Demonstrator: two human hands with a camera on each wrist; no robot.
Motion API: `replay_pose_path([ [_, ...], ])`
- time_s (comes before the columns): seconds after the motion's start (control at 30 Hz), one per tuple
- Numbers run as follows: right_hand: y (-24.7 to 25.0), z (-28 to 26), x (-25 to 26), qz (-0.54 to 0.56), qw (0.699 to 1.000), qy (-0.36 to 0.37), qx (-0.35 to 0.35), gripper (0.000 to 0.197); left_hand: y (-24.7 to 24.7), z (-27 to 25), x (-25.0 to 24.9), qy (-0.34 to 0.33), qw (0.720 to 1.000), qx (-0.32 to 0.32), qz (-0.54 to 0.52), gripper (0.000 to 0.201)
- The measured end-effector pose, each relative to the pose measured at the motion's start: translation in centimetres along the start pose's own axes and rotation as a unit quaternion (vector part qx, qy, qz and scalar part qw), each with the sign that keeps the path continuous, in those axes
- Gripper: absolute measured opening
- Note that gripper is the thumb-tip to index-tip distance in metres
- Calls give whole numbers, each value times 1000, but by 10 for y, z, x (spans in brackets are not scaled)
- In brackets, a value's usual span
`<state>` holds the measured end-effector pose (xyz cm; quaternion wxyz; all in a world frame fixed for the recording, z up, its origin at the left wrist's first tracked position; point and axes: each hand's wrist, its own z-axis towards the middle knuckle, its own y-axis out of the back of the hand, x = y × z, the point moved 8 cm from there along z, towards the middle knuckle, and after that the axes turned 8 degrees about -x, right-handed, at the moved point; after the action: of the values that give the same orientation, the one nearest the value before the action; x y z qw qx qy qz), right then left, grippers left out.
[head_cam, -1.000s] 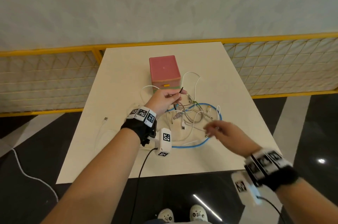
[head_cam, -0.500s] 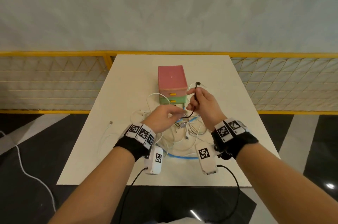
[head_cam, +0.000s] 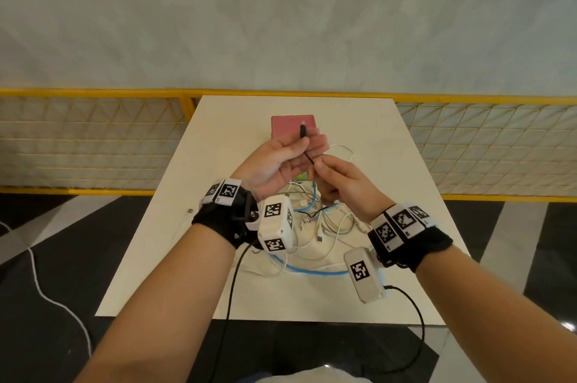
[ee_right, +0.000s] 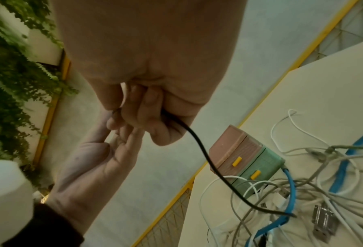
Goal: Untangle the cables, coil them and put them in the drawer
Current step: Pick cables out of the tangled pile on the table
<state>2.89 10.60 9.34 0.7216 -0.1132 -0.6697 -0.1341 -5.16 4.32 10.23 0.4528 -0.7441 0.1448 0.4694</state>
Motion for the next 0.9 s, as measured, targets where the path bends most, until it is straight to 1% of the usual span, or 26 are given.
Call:
replay_pose_path([
  [0.03,-1,0,1,-3,1000,10,1,25,1,-2,-4,-22,1000,-19,-1,22],
  [0.1,-4,1,-1,9,1000,12,-10,25,0,-6,-17,-107,991,-73,39,19],
  [0.17,-7,5,-4,24,999,8,-27,28,-9,-12,-30,-203,968,-112,102,23],
  [0.23,-9,8,-4,13,999,20,-39,29,-17,-18,-39,-261,947,-133,131,24],
  [0.3,-6,11,-8,-20,998,40,-40,30,-16,-23,-49,-296,936,-153,116,17],
  [0.37,3,11,-18,-76,995,54,-40,29,-11,-27,-61,-319,931,-162,69,13],
  [0.43,14,11,-32,-158,985,47,-40,29,-6,-32,-73,-341,925,-164,32,14],
  [0.5,23,11,-44,-208,977,26,-36,31,-9,-36,-83,-362,921,-142,19,15],
  [0.53,25,12,-46,-217,975,16,-37,31,-13,-37,-85,-364,923,-122,29,17],
  [0.6,28,17,-42,-217,975,5,-52,29,-26,-38,-82,-350,930,-74,85,19],
  [0.67,30,22,-29,-178,981,11,-78,28,-37,-37,-71,-303,937,-40,167,19],
  [0.7,29,25,-20,-159,983,27,-88,29,-39,-35,-64,-271,937,-41,216,23],
  [0.73,29,27,-11,-147,984,47,-92,28,-37,-33,-57,-238,930,-51,276,27],
  [0.77,29,29,-3,-146,983,68,-93,26,-35,-30,-49,-205,911,-63,351,31],
  [0.8,27,32,4,-151,981,89,-86,24,-32,-27,-41,-170,880,-69,437,35],
  [0.83,24,34,10,-162,978,106,-71,22,-29,-25,-33,-134,841,-64,520,39],
  [0.87,20,36,14,-181,975,121,-54,23,-25,-23,-26,-103,803,-57,584,44],
  [0.9,17,37,16,-204,969,135,-41,24,-22,-23,-24,-86,775,-55,623,48],
])
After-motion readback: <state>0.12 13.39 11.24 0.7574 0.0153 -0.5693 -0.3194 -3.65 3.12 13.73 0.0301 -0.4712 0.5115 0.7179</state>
